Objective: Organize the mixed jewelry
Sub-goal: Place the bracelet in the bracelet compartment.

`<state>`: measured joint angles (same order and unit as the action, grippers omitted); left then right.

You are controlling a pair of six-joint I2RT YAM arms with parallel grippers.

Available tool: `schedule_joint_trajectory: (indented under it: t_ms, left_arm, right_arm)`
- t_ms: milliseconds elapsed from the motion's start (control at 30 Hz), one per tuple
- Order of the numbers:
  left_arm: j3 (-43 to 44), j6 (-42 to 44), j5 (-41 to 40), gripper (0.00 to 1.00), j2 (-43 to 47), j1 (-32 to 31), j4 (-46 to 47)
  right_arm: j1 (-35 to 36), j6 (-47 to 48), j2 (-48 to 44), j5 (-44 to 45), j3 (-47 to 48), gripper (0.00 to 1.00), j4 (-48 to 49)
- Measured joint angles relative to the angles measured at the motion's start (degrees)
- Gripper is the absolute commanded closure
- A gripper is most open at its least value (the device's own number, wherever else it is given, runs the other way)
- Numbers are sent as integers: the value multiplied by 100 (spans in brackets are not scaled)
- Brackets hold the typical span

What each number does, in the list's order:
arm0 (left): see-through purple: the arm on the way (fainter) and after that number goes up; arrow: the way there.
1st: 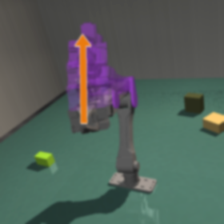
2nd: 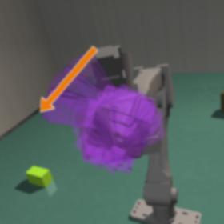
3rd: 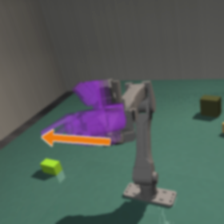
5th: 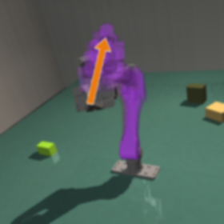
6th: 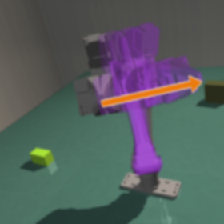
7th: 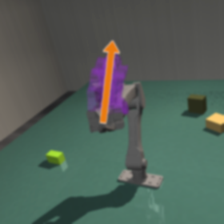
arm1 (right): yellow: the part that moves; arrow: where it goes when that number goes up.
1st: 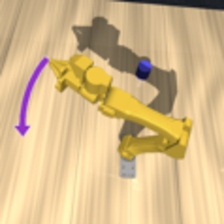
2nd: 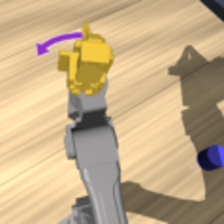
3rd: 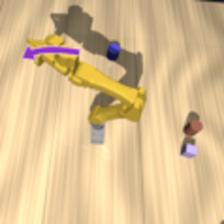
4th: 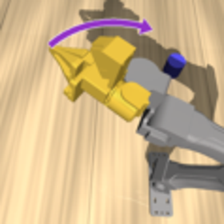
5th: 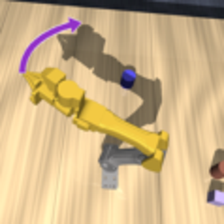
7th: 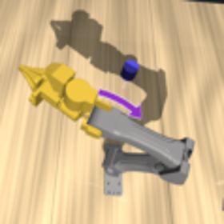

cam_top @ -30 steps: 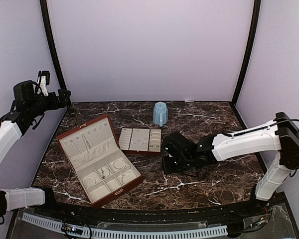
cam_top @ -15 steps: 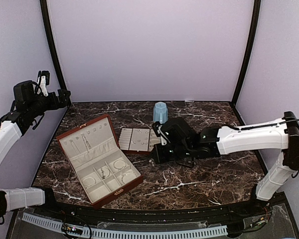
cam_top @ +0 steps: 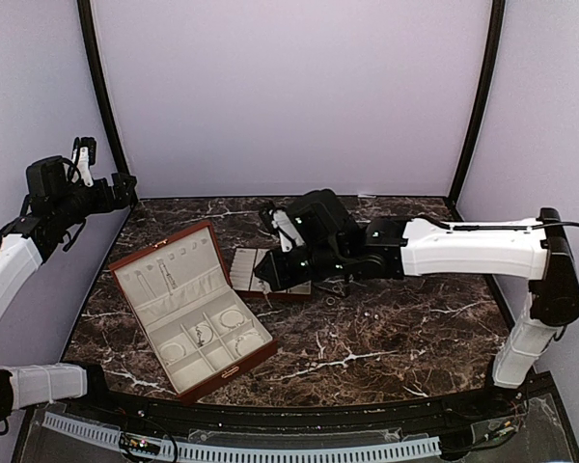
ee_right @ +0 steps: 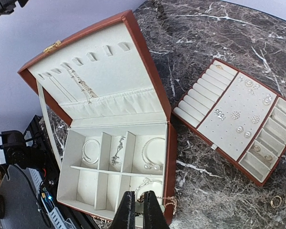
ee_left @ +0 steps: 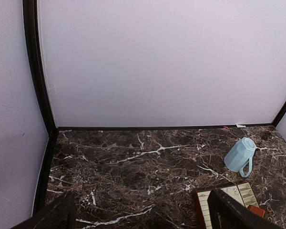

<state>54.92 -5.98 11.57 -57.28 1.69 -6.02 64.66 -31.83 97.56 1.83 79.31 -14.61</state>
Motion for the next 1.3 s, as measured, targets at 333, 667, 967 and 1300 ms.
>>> schedule_joint_trajectory:
  t_ms: [333, 667, 967, 1300]
  left_arm:
    - [-2, 0, 4, 1, 42, 0, 2]
    - [-2, -4, 76, 1, 190, 0, 9]
    - [-17, -9, 103, 1, 304, 0, 35]
    - [-35, -4, 81, 1, 343, 0, 33]
  right_arm:
    - [232, 533, 927, -490, 1027, 100, -269]
    - [546, 824, 1445, -813, 1296, 100, -345]
    - [935, 1215, 1797, -890, 1631, 100, -586]
    - [1073, 1353, 2070, -839, 1902, 100, -640]
